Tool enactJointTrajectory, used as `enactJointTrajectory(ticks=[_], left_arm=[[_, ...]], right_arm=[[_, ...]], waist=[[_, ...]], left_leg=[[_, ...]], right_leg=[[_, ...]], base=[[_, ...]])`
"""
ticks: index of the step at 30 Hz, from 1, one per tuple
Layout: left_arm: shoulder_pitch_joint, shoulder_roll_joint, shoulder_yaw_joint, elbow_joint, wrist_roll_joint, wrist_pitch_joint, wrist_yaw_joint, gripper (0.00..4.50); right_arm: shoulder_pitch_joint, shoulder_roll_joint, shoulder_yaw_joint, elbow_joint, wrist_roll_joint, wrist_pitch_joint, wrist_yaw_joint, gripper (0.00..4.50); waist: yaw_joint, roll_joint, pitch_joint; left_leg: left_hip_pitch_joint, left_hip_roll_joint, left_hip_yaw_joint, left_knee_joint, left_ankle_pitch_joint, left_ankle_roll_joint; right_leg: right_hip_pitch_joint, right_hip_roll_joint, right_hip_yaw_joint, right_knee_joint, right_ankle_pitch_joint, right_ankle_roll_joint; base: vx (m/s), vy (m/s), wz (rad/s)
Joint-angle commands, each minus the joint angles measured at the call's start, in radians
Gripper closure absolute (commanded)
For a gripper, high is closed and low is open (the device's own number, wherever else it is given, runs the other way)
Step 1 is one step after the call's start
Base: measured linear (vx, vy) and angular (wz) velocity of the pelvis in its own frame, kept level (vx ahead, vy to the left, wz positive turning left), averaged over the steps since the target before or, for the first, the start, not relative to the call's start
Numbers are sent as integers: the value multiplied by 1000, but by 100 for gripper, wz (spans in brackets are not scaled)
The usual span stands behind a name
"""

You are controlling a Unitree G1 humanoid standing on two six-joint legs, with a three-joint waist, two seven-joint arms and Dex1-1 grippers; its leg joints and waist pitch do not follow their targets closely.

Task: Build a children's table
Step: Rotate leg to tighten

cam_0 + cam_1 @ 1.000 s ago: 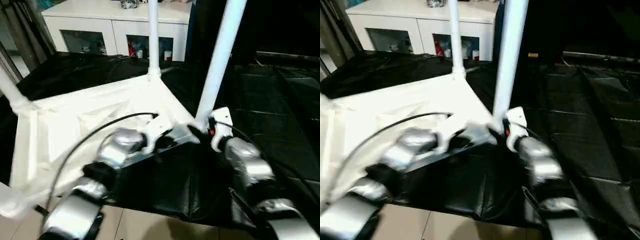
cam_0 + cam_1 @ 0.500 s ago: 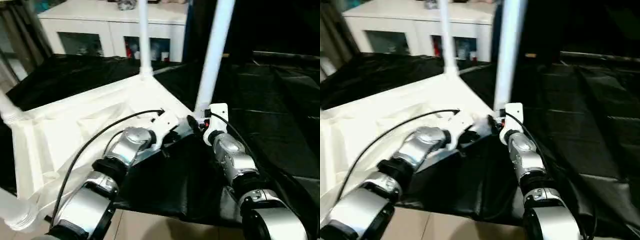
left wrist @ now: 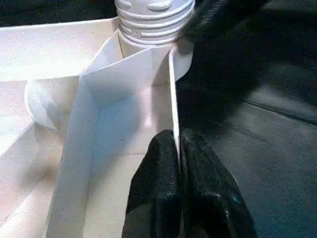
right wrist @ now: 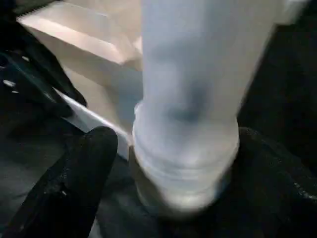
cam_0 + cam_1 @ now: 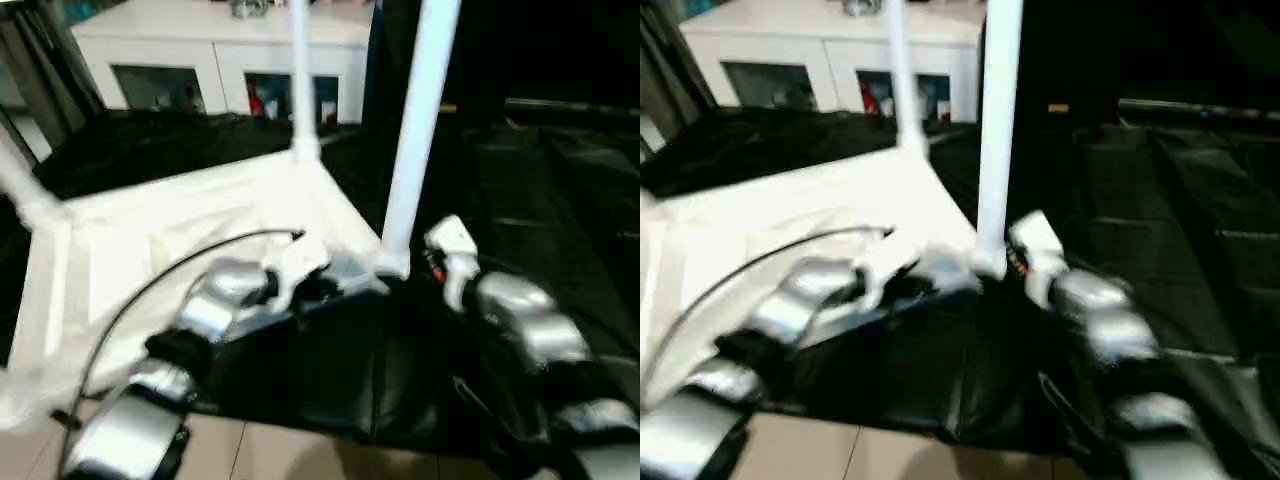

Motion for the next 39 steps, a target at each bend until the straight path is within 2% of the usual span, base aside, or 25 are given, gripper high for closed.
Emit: enactJointTrajectory(ticks=[1,5,7,8,10,13,17,19,25,26,28,32,33,34,35,36,37,38,39], left_arm=[[21,1,-8,-74,-70,-9,-93,450],[54,32,-18,-138,-81,18,-147,450],[61,37,-18,-150,-83,23,-153,450],[68,40,-16,-160,-84,26,-157,450],[73,41,-14,-164,-84,27,-158,450],[74,40,-8,-162,-80,23,-149,450],[75,41,-5,-169,-77,30,-143,450],[75,43,-4,-170,-77,31,-143,450],[77,40,0,-173,-69,35,-129,450],[70,30,4,-159,-62,32,-100,450],[52,13,10,-127,-41,32,-42,450],[-11,-40,27,-21,8,40,134,450],[-11,-40,27,-21,8,40,134,450],[-29,-59,31,2,15,46,174,450],[-60,-99,35,35,29,62,258,450],[-69,-116,37,42,30,71,284,450],[-69,-116,37,42,30,71,284,450],[-76,-128,38,47,36,77,318,450],[-79,-141,38,50,38,78,333,450]], right_arm=[[-1,-11,17,-49,25,8,56,56],[16,-38,32,-95,46,32,120,56],[23,-44,40,-108,51,41,141,56],[31,-51,46,-121,52,53,159,82],[39,-57,55,-129,44,54,172,89],[46,-60,63,-129,27,44,177,127],[51,-67,70,-131,19,36,178,146],[52,-68,70,-130,19,38,176,167],[61,-67,61,-135,26,62,164,177],[62,-54,48,-124,29,79,132,177],[57,-23,21,-85,21,88,39,178],[34,82,-58,13,7,119,-254,178],[34,82,-58,13,7,119,-254,178],[28,116,-83,36,9,123,-341,178],[12,183,-124,79,-5,123,-536,178],[9,210,-139,89,-5,118,-599,178],[9,210,-139,89,-5,118,-599,178],[7,232,-150,94,-3,100,-643,178],[9,255,-152,89,2,71,-647,178]], waist=[[8,-15,-62],[19,-15,-62],[19,-14,-61],[21,-18,-61],[20,-19,-62],[19,-20,-63],[20,-19,-61],[18,-18,-62],[18,-18,-63],[17,-22,-63],[16,-21,-62],[8,-22,-61],[6,-22,-61],[5,-21,-61],[1,-17,-60],[-3,-7,-60],[-7,-14,-61],[-10,-15,-61],[-9,-1,-63]], left_leg=[[-7,26,0,-66,-158,100],[-3,28,1,-67,-150,93],[-4,27,2,-68,-147,92],[-6,27,1,-68,-140,92],[-7,27,1,-67,-134,94],[-8,24,2,-66,-123,94],[-5,23,2,-66,-137,88],[-6,24,2,-67,-134,87],[-7,23,2,-65,-126,92],[-7,23,3,-65,-127,92],[-7,23,2,-66,-124,88],[-1,17,0,-68,-132,54],[-3,16,0,-69,-129,52],[-2,17,0,-69,-134,52],[-1,15,2,-68,-133,50],[-1,15,-2,-72,-136,29],[-2,13,-1,-71,-137,27],[-1,14,0,-70,-141,31],[-2,14,-2,-69,-143,37]], right_leg=[[63,-61,53,-78,-321,-173],[60,-60,56,-76,-306,-172],[60,-58,55,-76,-302,-172],[63,-58,56,-74,-292,-169],[62,-59,56,-73,-286,-169],[63,-59,56,-73,-279,-169],[61,-59,56,-79,-319,-155],[62,-58,56,-77,-305,-158],[63,-58,55,-75,-286,-164],[63,-57,55,-76,-290,-162],[62,-58,56,-76,-303,-157],[59,-58,54,-85,-362,-133],[61,-58,54,-85,-360,-128],[60,-58,54,-86,-361,-127],[55,-59,57,-88,-365,-130],[57,-59,53,-87,-376,-126],[60,-57,52,-91,-376,-120],[59,-58,54,-90,-358,-125],[61,-59,54,-87,-341,-131]], base=[[0,0,0],[0,0,0],[0,0,0],[0,0,0],[0,0,0],[0,0,0],[0,0,0],[0,0,0],[0,0,0],[0,0,0],[0,0,0],[0,0,0],[0,0,0],[0,0,0],[0,0,0],[0,0,0],[0,0,0],[0,0,0],[0,0,0]])
